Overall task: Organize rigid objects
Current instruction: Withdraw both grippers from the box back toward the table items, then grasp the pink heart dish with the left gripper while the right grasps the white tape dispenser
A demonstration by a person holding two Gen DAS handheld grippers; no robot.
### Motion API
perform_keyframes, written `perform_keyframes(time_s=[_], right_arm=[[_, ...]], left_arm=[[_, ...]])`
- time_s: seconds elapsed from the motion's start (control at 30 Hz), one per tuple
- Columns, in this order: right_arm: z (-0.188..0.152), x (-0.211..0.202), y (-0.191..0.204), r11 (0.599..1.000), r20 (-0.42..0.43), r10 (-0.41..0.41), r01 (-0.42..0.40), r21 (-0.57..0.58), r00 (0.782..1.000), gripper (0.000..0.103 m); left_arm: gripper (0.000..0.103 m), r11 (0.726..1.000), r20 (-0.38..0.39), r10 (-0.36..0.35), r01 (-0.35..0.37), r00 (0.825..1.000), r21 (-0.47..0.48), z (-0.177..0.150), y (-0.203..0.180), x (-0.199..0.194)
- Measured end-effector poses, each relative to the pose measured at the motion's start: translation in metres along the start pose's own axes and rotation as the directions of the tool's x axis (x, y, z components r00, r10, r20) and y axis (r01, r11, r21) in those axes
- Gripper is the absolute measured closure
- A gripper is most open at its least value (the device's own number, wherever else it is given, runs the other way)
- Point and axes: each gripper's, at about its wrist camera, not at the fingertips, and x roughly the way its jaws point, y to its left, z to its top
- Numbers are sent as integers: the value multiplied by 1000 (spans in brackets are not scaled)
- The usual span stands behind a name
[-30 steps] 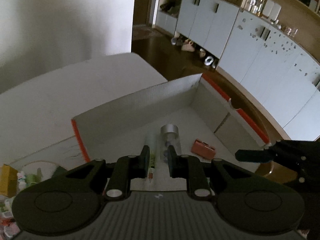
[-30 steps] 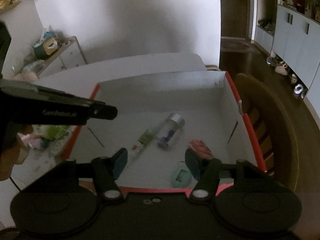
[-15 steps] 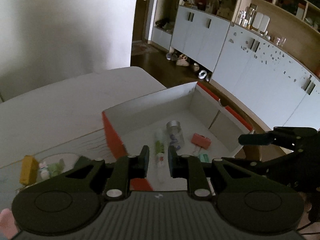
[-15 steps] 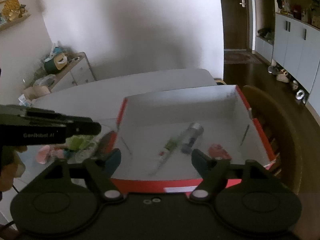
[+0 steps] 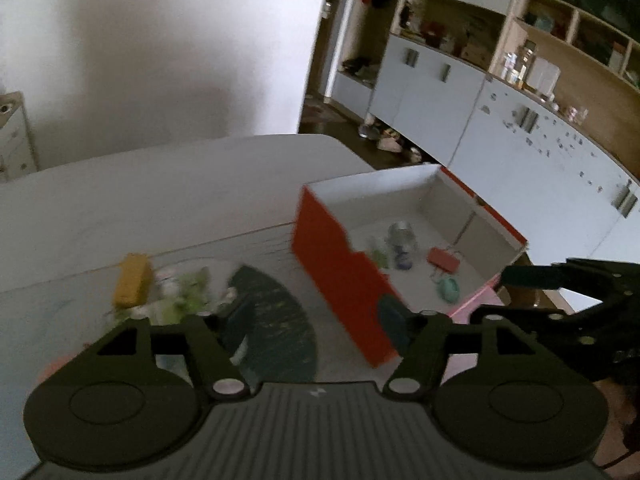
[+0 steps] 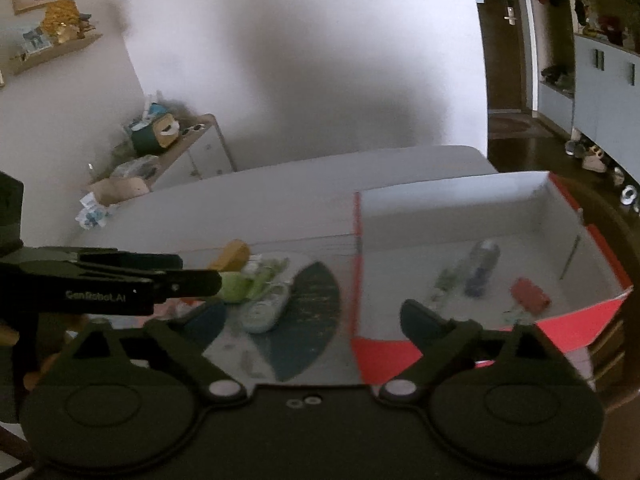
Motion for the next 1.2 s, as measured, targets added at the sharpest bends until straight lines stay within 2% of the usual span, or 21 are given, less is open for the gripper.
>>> perform_keyframes(time_s=[0.13, 0.23, 0.37, 0.43, 0.57, 0.7, 0.93, 1.03, 1.2], right_arm=[[-6, 8, 22, 1000, -15, 30, -30, -6, 999, 4], [-8, 14, 37, 999, -21, 36, -37, -16, 999, 2], [-12, 24, 54, 999, -29, 43, -44, -24, 999, 0], [-15, 30, 62, 999, -38, 35, -36, -24, 999, 0], [-18, 45, 76, 999, -51, 14, -16, -31, 999, 0], [-18, 64, 84, 999, -60, -23, 21, -34, 998, 0], [-18, 107, 94, 995, -90, -88, 83, -57, 992, 0], [-20, 130, 95, 992, -134, -104, 94, -81, 986, 1], [-21, 163, 89, 987, -185, -150, 136, -85, 971, 1]], left_arm=[[29, 999, 12, 31, -30, 999, -33, -11, 30, -13], [22, 997, 13, 59, -59, 998, -50, -22, 52, -19], [20, 994, 40, 85, -82, 996, -77, -39, 83, -30], [17, 991, 40, 100, -96, 994, -95, -47, 97, -34], [17, 975, 16, 163, -159, 987, -153, -62, 128, -39], [17, 963, 7, 214, -210, 977, -168, -77, 153, -38], [17, 951, -10, 268, -266, 963, -156, -91, 177, -23], [17, 956, -4, 254, -252, 967, -152, -96, 185, -11], [17, 944, -29, 292, -293, 956, -151, -102, 196, 13]])
